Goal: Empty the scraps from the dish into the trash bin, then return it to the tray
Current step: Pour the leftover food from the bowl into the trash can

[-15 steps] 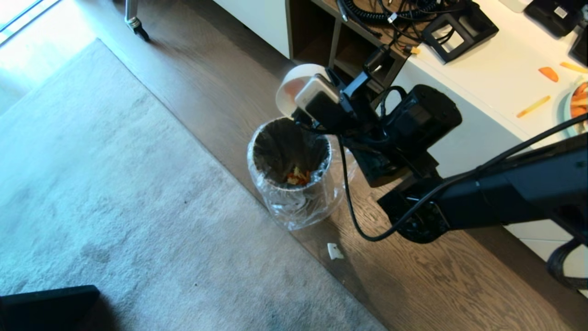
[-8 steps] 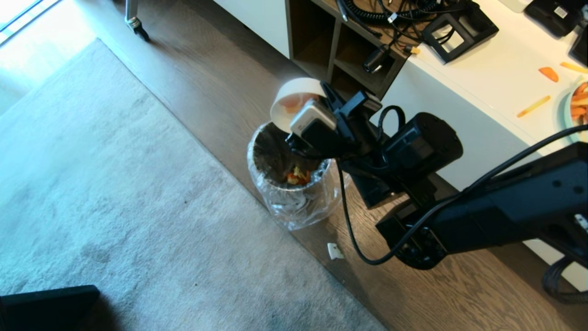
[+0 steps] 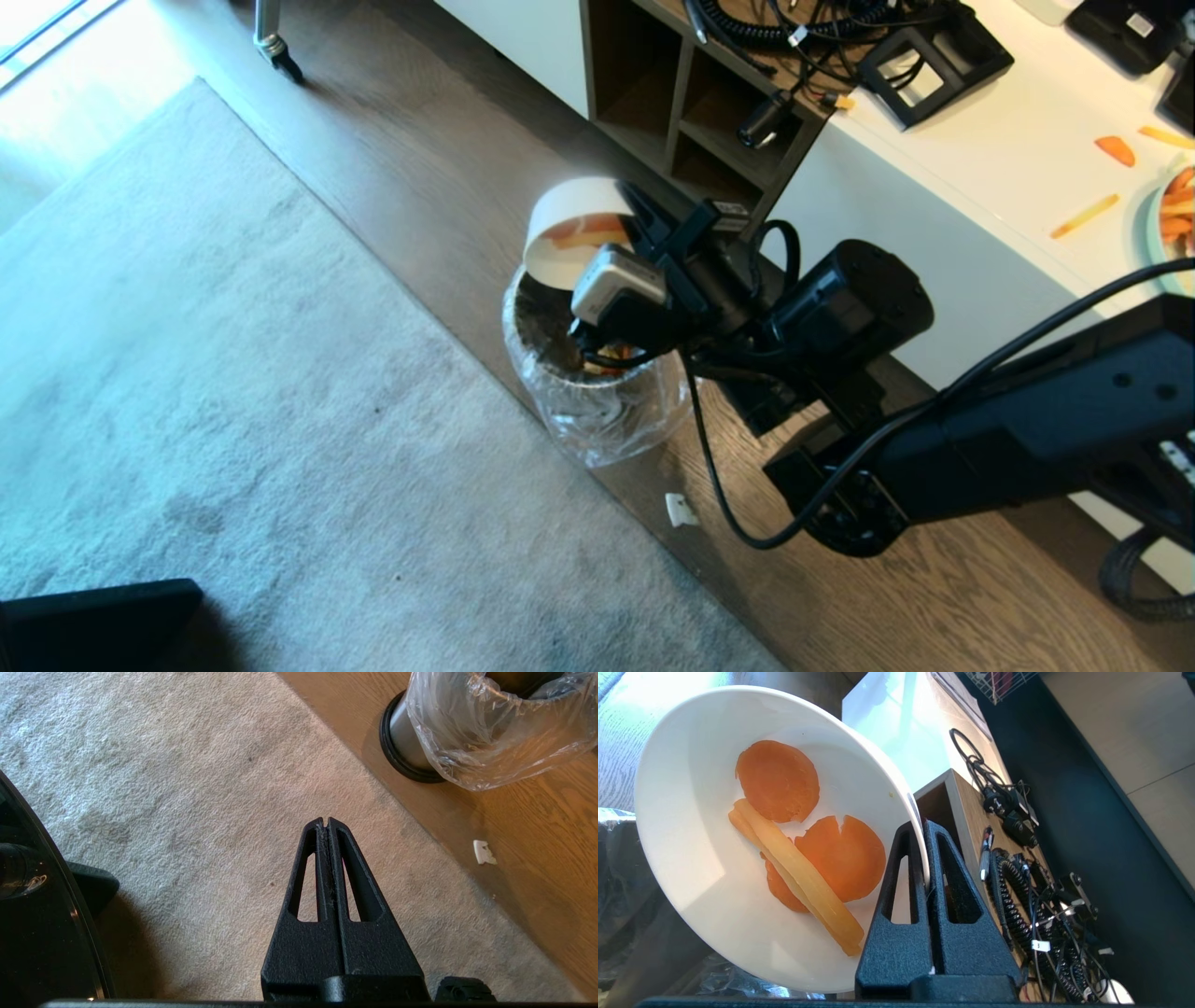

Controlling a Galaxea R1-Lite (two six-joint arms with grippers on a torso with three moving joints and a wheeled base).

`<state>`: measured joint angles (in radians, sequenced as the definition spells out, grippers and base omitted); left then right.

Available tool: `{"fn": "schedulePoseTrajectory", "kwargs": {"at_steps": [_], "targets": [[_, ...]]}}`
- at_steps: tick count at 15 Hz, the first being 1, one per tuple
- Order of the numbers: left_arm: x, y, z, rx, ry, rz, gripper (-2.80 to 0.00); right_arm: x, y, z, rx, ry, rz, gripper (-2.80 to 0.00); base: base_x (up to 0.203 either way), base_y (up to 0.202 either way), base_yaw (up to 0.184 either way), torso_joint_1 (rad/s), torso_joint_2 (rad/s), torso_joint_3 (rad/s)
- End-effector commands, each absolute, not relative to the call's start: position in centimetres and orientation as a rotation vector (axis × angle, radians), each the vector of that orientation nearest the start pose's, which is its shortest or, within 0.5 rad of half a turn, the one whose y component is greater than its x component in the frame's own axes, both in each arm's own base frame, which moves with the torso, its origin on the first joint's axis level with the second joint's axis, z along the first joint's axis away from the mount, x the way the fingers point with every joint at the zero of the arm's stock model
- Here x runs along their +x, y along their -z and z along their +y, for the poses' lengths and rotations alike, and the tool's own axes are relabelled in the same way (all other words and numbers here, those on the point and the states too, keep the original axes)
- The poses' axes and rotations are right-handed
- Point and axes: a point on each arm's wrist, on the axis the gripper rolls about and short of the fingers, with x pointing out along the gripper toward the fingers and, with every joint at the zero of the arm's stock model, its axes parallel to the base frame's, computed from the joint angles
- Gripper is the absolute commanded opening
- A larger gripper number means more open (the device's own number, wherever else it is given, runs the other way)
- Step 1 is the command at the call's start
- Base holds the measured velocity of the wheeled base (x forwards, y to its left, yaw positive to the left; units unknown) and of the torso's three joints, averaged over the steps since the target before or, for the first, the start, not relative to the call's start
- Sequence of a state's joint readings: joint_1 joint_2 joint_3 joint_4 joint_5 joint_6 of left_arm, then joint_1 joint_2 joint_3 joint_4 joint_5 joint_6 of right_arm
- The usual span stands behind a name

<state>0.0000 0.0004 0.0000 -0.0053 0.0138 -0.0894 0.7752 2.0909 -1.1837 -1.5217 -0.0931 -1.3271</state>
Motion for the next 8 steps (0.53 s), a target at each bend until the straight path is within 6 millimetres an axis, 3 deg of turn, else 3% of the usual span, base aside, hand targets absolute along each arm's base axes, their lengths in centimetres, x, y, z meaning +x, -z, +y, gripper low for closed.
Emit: {"fn": "schedulePoseTrajectory", "kwargs": {"at_steps": [1, 8], "targets": [[-2.3, -7.6, 0.0, -0.091, -0.014, -0.007, -2.80, 28.6, -22.9, 27.5, -0.989, -0.143, -0.915, -2.80, 0.000, 0.000, 0.000, 0.000, 0.00, 0.000], [-2.3, -7.6, 0.0, -0.091, -0.014, -0.007, -2.80, 29.5, -23.8, 26.7, -1.011, -0.081, -0.933, -2.80, 0.000, 0.000, 0.000, 0.000, 0.00, 0.000]]}}
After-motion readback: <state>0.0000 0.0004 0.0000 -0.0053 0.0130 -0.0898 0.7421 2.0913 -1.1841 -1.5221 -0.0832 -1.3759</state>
